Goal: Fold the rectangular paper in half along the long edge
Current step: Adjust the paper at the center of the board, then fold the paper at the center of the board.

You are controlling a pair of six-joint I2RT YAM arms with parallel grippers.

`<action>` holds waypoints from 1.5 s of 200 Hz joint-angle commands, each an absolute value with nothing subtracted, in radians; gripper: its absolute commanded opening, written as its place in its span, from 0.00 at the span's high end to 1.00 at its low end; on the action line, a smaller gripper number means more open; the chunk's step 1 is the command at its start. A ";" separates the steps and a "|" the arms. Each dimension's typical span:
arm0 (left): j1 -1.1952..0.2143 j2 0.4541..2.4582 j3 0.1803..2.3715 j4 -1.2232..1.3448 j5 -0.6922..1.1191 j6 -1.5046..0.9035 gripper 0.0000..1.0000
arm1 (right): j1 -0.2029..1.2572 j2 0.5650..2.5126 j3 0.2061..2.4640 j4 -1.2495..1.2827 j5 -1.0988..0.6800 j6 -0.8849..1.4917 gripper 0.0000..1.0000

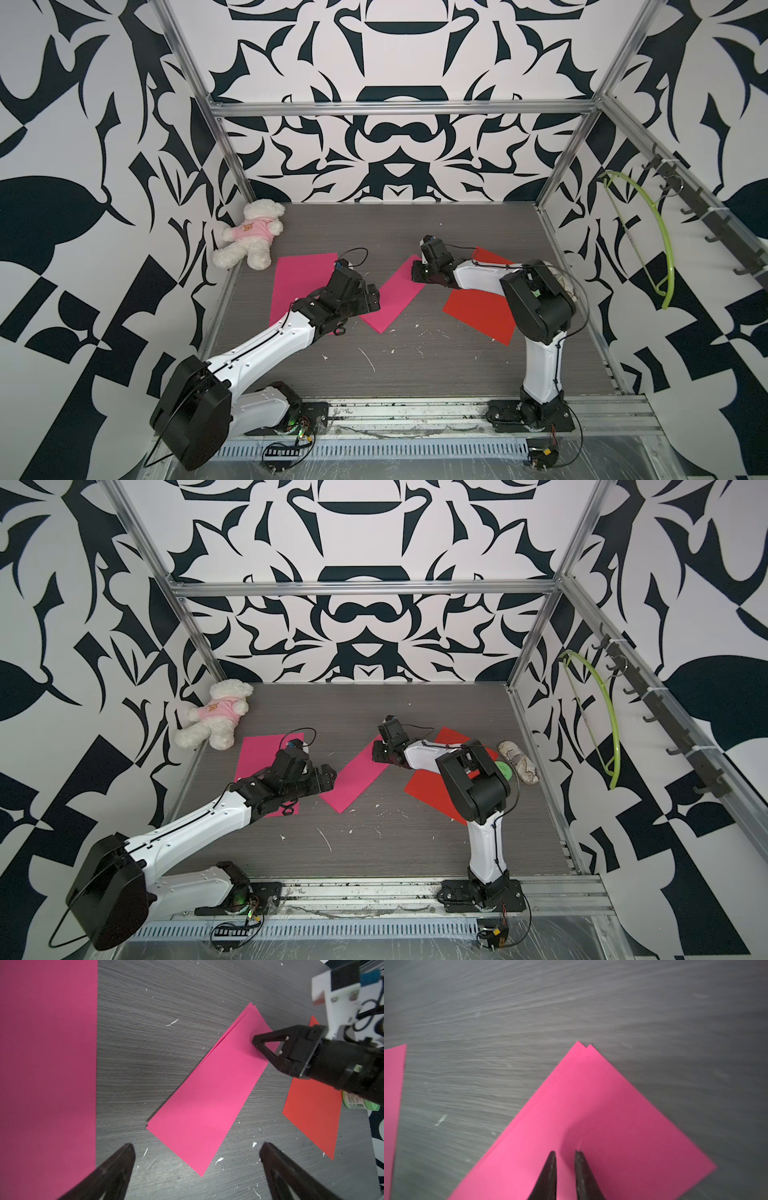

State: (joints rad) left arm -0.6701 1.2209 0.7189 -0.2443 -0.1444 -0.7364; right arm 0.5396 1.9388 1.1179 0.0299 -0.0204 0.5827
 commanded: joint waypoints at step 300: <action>-0.787 1.684 0.774 -0.087 -0.081 -0.849 0.97 | 0.745 1.834 1.025 -0.089 -0.244 0.494 0.94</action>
